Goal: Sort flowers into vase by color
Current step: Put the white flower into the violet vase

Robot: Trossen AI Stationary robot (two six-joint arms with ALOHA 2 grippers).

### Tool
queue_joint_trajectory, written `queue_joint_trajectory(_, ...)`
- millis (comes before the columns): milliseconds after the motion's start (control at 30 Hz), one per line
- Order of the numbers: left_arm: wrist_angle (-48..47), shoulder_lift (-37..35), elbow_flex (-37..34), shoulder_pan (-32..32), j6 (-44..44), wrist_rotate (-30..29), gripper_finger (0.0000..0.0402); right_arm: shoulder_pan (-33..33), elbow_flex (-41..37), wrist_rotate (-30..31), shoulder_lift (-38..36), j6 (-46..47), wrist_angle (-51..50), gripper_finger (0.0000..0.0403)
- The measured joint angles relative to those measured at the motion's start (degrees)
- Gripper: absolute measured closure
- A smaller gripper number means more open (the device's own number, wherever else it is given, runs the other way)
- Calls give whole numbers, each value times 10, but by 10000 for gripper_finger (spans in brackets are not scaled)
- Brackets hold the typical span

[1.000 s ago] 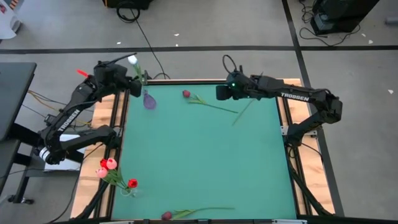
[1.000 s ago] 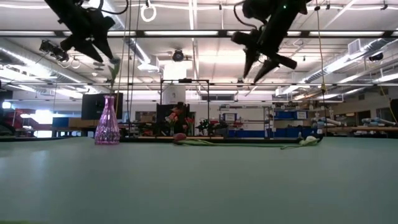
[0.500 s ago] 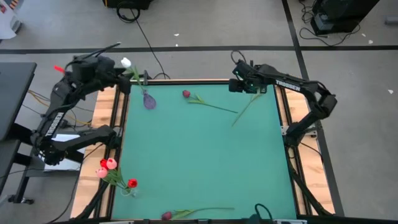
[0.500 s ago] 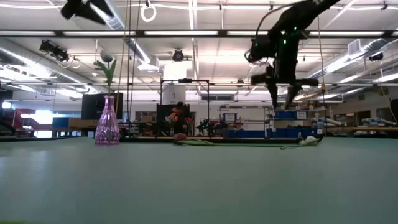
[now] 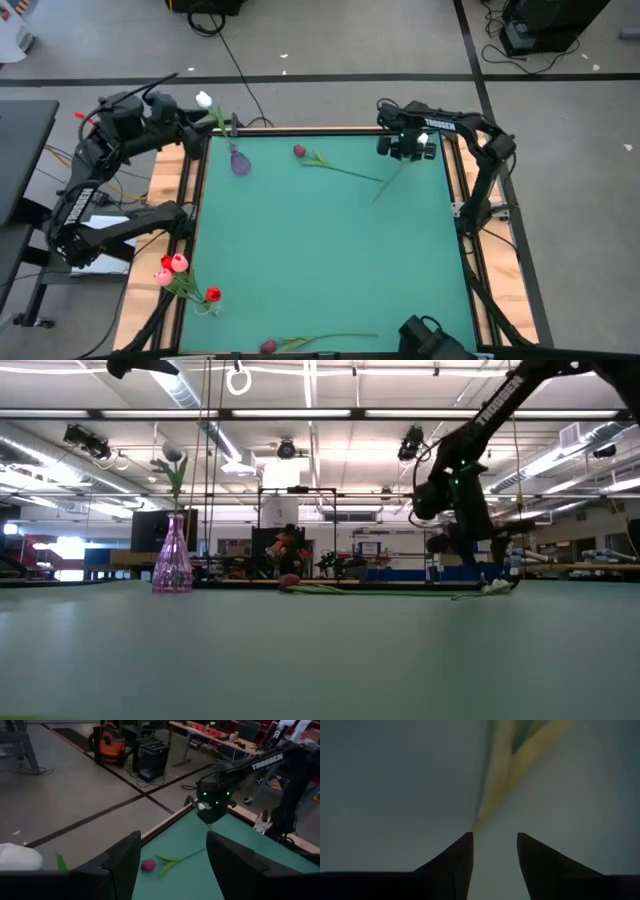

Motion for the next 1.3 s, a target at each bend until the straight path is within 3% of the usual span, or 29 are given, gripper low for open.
queue_joint_trajectory(500, 0, 3, 0, 0, -4, 0, 170, -43, -1, -4, 28, 33, 52, 274)
queue_joint_trajectory(800, -1, 7, 0, 0, -8, -1, 170, -52, -45, -12, 24, 58, 73, 289)
queue_joint_trajectory(900, -1, 7, 0, 0, -8, -1, 170, -48, -47, -3, 24, 39, 84, 310)
queue_joint_trajectory(1100, 1, 15, 0, 0, -16, -1, 170, -33, -51, 25, 7, 27, 101, 390)
queue_joint_trajectory(1300, 1, 24, 0, -8, -47, 13, 170, -18, -52, 15, -28, -2, 112, 387)
